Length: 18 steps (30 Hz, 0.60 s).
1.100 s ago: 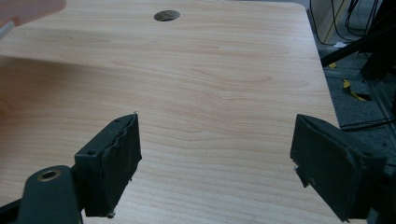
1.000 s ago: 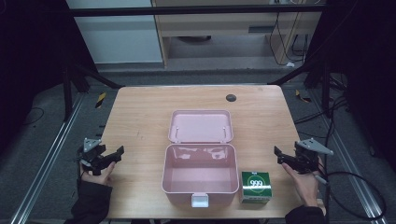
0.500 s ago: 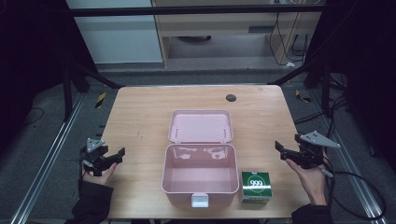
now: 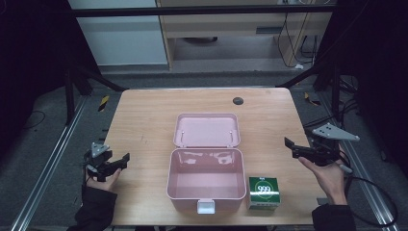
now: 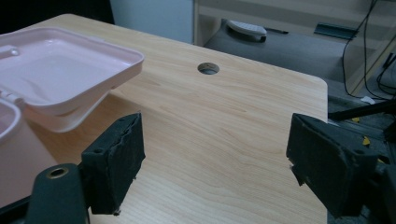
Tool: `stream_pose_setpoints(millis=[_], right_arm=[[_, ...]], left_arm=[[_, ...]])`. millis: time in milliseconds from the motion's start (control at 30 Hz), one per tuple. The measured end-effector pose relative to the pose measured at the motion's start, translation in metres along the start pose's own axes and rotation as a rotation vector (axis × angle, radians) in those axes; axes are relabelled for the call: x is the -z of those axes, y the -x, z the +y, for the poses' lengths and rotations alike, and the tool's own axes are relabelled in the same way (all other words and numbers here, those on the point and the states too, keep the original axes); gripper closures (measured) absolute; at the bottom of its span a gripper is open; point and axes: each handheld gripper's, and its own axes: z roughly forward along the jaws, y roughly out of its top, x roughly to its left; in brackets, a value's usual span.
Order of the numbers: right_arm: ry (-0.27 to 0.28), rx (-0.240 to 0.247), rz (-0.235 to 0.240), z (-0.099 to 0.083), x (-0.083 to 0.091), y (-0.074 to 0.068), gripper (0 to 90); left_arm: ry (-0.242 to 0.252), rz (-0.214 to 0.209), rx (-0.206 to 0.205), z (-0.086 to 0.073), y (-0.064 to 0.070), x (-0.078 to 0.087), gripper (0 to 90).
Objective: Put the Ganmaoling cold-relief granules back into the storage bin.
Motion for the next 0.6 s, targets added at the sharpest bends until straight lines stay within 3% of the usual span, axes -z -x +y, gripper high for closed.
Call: stream_pose_setpoints(millis=[300, 600], right_arm=[[-0.069, 0.098, 0.087, 0.016, 0.006, -0.009, 15.3], [-0.179, 0.268, 0.231, 0.026, 0.003, -0.031, 11.9]], left_arm=[[-0.01, -0.002, -0.011, 0.0, 0.001, -0.001, 27.7], [-0.013, 0.009, -0.019, -0.001, 0.0, -0.002, 27.7]])
